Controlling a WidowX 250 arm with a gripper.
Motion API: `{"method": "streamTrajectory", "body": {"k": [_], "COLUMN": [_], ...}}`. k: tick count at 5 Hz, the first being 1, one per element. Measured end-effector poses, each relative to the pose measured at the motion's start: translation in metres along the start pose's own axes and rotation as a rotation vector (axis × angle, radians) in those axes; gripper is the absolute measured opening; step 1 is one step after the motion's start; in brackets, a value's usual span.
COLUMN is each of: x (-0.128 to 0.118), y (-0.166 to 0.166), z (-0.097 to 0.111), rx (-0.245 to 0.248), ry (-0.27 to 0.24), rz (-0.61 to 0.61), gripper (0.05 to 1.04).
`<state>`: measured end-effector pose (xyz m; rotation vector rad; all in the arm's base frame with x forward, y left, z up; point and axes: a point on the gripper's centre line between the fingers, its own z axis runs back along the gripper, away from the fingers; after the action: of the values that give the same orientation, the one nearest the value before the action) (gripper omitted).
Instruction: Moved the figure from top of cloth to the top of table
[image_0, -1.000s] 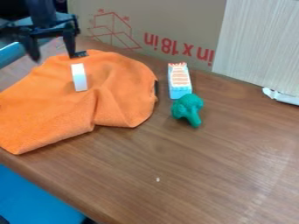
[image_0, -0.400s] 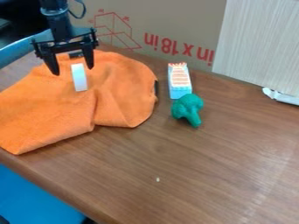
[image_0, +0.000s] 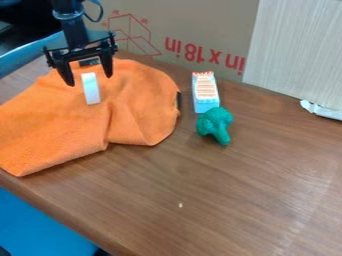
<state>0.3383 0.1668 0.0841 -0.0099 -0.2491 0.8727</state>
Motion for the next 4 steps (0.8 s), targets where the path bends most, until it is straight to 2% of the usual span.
{"method": "streamTrajectory", "body": {"k": [1, 2, 3, 4], "x": [0.000, 0.000, -0.001, -0.012], "y": [0.000, 0.002, 0.004, 0.007], "z": [-0.007, -0.011, -0.014, -0.016], "rx": [0.023, 0.037, 0.041, 0.039], "ry": [-0.018, -0.037, -0.039, -0.015], "rz": [-0.006, -0.010, -0.011, -0.046], "gripper": [0.980, 0.881, 0.584, 0.403]}}
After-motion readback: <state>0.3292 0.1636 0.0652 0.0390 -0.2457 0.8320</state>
